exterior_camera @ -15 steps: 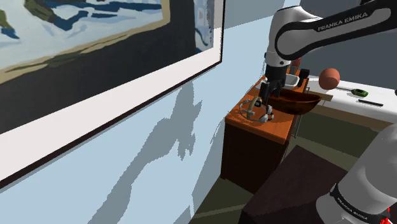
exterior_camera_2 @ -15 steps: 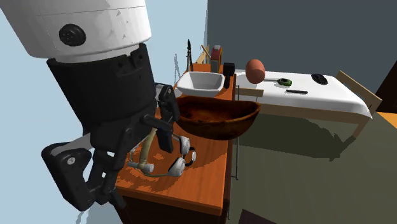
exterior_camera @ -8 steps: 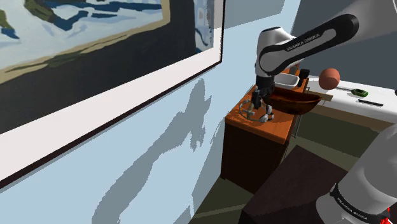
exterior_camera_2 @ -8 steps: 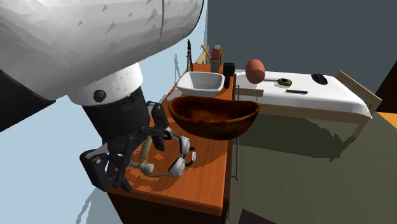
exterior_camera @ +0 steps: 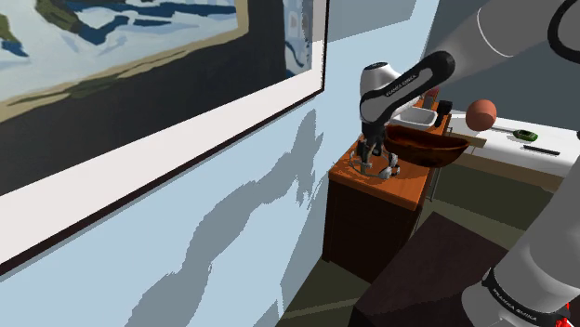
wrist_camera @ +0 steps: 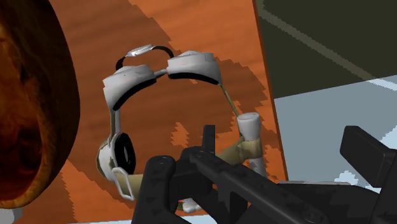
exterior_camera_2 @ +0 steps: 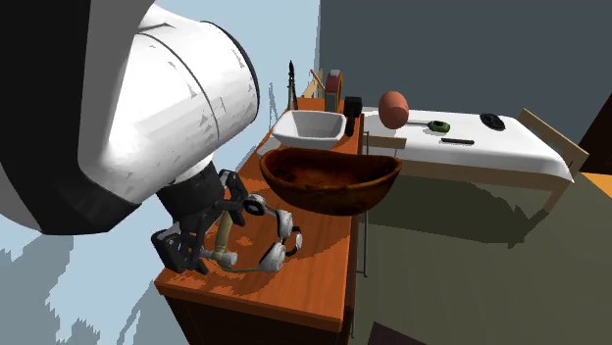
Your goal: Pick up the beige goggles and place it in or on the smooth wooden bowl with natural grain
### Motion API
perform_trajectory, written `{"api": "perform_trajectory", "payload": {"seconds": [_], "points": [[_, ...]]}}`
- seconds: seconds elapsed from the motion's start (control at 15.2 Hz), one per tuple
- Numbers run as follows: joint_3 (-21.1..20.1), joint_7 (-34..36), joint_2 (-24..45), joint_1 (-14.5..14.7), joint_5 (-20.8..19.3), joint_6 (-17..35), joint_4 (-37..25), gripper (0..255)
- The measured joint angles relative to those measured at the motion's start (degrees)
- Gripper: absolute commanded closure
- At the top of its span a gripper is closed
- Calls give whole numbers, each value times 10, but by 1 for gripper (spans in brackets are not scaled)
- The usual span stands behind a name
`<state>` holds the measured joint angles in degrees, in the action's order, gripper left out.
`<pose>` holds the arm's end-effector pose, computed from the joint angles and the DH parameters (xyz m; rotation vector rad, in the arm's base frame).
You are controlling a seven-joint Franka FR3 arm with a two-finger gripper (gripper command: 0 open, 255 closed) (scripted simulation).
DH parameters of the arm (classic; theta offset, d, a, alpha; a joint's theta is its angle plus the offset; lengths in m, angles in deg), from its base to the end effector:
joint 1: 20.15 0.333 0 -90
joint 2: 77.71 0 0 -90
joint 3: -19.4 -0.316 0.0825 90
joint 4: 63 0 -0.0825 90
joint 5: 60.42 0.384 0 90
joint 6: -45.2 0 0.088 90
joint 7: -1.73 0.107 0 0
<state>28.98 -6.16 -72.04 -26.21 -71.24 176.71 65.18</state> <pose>0.5105 -0.1469 0.3233 2.9959 -0.0098 -0.1068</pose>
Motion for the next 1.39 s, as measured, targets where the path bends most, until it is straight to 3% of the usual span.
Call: {"api": "perform_trajectory", "payload": {"seconds": [0.59, 1.06, 1.12, 1.39], "points": [[6, -5, 77, -10, -5, 65, -15, 0], [6, -5, 81, -10, -6, 71, -13, 0], [6, -5, 81, -10, -6, 71, -13, 255], [6, -5, 81, -10, -6, 71, -13, 255]]}}
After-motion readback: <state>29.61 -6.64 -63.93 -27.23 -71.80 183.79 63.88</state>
